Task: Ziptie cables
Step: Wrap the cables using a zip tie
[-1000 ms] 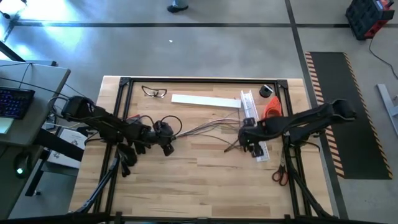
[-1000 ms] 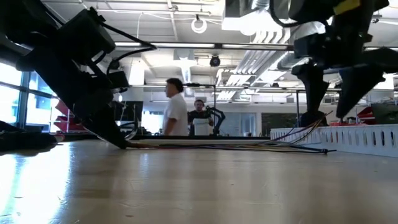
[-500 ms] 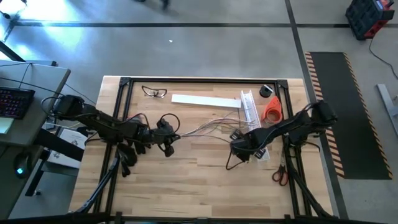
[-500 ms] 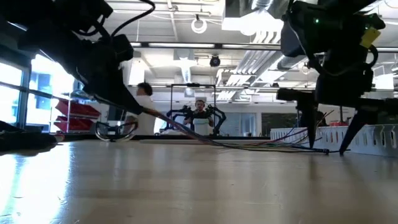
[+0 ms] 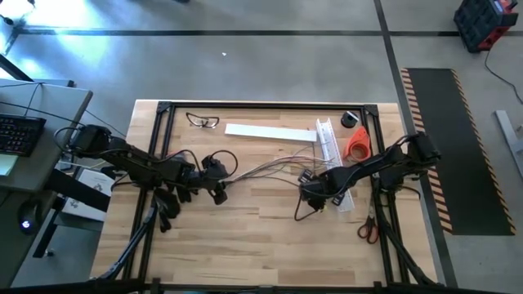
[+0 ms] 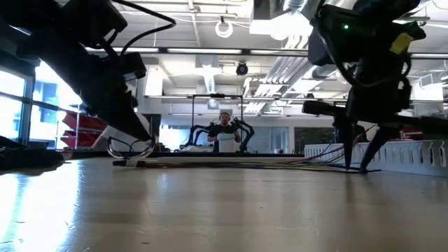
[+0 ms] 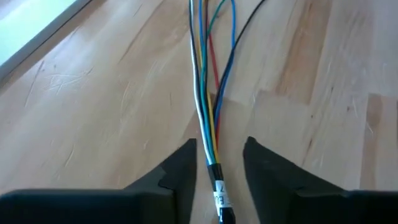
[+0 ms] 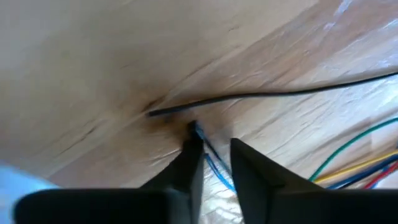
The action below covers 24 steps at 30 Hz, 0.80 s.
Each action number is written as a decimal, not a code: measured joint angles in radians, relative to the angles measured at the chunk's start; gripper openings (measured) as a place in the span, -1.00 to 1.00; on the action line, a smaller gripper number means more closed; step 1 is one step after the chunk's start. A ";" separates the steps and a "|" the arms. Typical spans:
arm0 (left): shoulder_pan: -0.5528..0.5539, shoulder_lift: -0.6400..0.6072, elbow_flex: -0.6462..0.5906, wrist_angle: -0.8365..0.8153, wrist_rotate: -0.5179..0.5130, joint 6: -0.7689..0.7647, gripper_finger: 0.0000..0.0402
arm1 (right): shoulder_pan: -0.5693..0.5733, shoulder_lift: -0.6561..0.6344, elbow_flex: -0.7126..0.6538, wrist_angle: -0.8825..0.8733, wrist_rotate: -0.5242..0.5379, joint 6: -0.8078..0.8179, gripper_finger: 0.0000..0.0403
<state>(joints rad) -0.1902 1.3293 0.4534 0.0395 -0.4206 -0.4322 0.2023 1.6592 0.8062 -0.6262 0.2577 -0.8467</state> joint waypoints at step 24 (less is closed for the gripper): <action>-0.043 -0.001 0.000 -0.022 0.007 -0.002 -0.20 | -0.035 -0.325 -0.182 0.629 -0.037 0.549 -1.00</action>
<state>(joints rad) -0.2335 1.3285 0.4538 0.0177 -0.4140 -0.4339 0.1673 1.3340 0.6240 0.0026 0.2203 -0.2981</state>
